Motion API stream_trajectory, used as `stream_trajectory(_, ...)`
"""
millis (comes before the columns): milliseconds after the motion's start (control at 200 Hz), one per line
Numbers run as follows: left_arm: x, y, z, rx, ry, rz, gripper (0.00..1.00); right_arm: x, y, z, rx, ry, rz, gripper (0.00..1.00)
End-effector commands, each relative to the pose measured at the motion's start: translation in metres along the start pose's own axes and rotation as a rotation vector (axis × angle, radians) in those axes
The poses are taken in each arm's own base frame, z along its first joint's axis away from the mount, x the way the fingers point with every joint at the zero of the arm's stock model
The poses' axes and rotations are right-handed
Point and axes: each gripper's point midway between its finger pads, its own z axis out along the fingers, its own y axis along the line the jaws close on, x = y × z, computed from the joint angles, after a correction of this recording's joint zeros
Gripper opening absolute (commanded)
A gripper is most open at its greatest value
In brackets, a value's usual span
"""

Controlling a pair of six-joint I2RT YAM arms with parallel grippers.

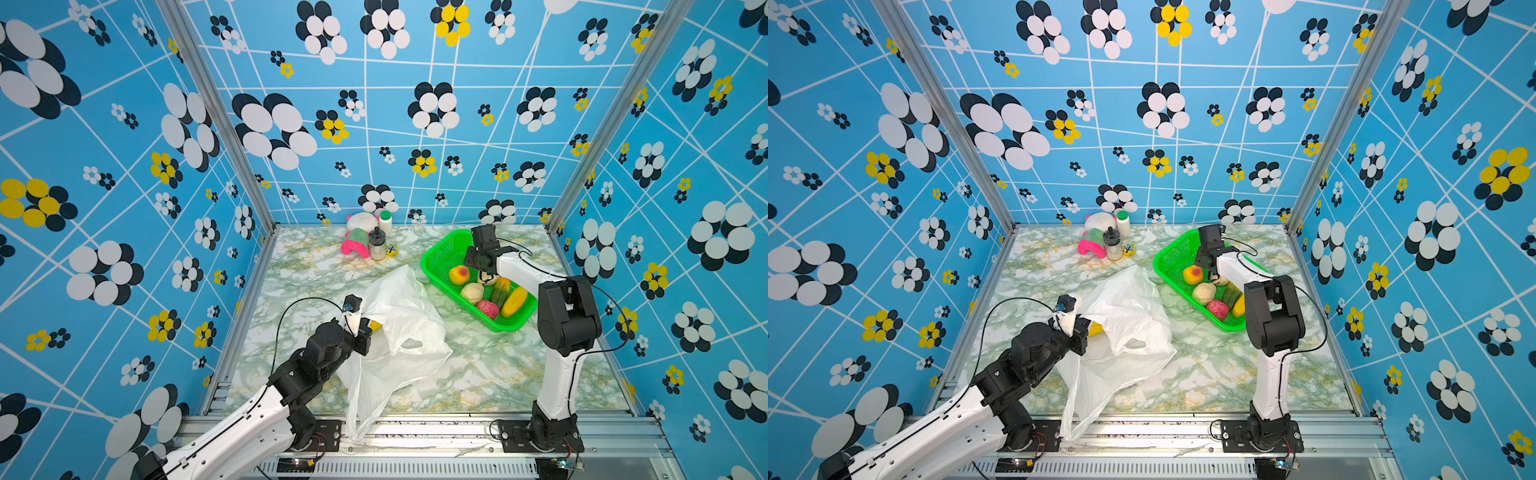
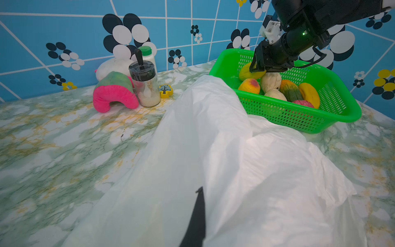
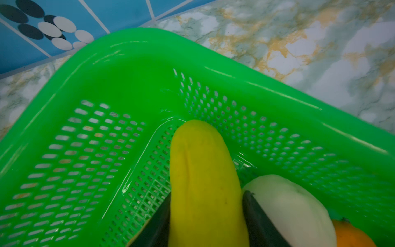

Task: Untie the knot of the plastic bag and take out the fruit
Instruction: Place the fruit in the basket.

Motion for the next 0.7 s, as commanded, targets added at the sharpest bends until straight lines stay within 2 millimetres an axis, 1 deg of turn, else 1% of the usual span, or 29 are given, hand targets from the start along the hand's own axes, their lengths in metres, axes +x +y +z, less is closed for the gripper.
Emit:
stream_trajectory(0, -0.005, -0.003, 0.0, 0.012, -0.013, -0.011, 0.0, -0.001, -0.001, -0.006, -0.001, 0.002, 0.005, 0.53)
stream_trajectory(45, -0.006, -0.004, 0.0, 0.018, -0.01, -0.009, 0.0, -0.002, 0.0, -0.008, -0.006, 0.0, 0.005, 0.56)
stream_trajectory(85, -0.006, -0.005, 0.0, 0.018, -0.007, -0.008, 0.0, -0.002, 0.0, -0.011, -0.007, 0.0, 0.003, 0.62)
stream_trajectory(120, -0.005, -0.004, 0.0, 0.018, -0.005, -0.009, 0.0, -0.004, 0.001, -0.016, -0.007, -0.003, 0.001, 0.66)
stream_trajectory(160, -0.005, -0.004, -0.001, 0.014, -0.005, -0.012, 0.0, -0.006, 0.001, -0.024, -0.003, -0.01, -0.005, 0.68)
stream_trajectory(220, -0.005, -0.004, -0.001, 0.015, -0.007, -0.016, 0.0, -0.009, 0.001, -0.041, 0.006, -0.031, -0.021, 0.68)
stream_trajectory(285, -0.005, -0.004, -0.001, 0.021, -0.014, -0.018, 0.0, -0.013, 0.003, -0.069, -0.006, -0.079, -0.035, 0.68)
stream_trajectory(305, -0.005, -0.005, -0.001, 0.025, -0.014, -0.017, 0.0, -0.01, 0.005, -0.078, -0.018, -0.09, -0.044, 0.68)
stream_trajectory(350, -0.004, -0.005, -0.001, 0.025, -0.011, -0.016, 0.0, -0.01, 0.014, -0.104, -0.071, -0.145, -0.057, 0.67)
stream_trajectory(410, -0.005, -0.004, -0.002, 0.02, -0.008, -0.018, 0.0, -0.004, 0.029, -0.142, -0.155, -0.214, -0.09, 0.65)
stream_trajectory(475, -0.005, -0.004, -0.002, 0.018, -0.005, -0.022, 0.0, 0.01, 0.047, -0.184, -0.258, -0.29, -0.131, 0.62)
stream_trajectory(510, -0.004, -0.005, -0.002, 0.023, -0.006, -0.023, 0.0, 0.019, 0.06, -0.211, -0.334, -0.338, -0.168, 0.61)
stream_trajectory(555, -0.004, -0.005, -0.002, 0.028, -0.009, -0.023, 0.0, 0.036, 0.079, -0.243, -0.446, -0.396, -0.241, 0.6)
stream_trajectory(625, -0.004, -0.007, -0.002, 0.034, -0.008, -0.024, 0.0, 0.072, 0.108, -0.294, -0.66, -0.465, -0.368, 0.6)
stream_trajectory(695, -0.006, -0.007, -0.002, 0.037, -0.009, -0.029, 0.0, 0.111, 0.125, -0.333, -0.857, -0.508, -0.464, 0.6)
